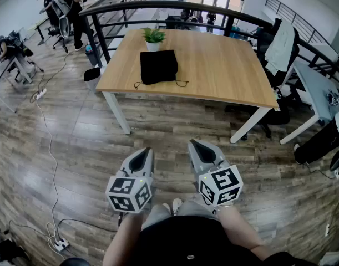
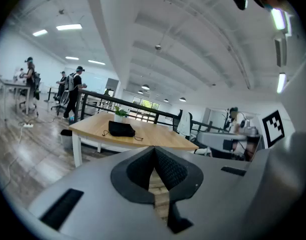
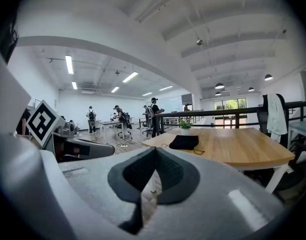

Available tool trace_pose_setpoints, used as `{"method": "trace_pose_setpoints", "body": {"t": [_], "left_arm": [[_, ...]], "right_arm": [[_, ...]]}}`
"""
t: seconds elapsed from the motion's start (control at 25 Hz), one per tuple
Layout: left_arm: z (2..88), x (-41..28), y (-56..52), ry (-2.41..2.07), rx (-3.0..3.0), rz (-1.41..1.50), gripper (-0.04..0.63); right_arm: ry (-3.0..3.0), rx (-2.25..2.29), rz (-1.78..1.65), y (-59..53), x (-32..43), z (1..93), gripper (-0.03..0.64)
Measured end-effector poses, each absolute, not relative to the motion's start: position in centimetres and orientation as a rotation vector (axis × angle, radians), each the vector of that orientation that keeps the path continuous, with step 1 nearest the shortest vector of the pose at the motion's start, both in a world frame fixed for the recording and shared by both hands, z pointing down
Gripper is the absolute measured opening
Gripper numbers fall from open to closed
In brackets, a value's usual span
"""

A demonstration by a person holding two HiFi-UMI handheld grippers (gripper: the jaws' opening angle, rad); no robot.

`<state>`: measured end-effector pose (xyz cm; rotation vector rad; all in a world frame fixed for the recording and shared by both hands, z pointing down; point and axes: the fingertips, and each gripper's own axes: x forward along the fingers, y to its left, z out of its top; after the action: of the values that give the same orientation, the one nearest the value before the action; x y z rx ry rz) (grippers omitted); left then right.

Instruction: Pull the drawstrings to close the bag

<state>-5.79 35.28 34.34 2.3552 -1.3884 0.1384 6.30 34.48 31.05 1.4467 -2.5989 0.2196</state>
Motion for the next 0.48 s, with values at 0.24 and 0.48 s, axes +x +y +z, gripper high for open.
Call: {"method": "trace_pose_setpoints", "body": {"t": [0.24, 0.48], "left_arm": [[34.7, -5.3, 35.0, -1.375, 2.354, 0.133, 0.014], [35.5, -4.8, 35.3, -1.355, 2.364, 0.158, 0.014]], "right_arm": [[-2.583, 1.404, 0.248, 34.2, 6.2, 32.1, -0.003], [-2.588, 1.413, 0.28, 34.7, 6.6, 32.7, -0.003]]}}
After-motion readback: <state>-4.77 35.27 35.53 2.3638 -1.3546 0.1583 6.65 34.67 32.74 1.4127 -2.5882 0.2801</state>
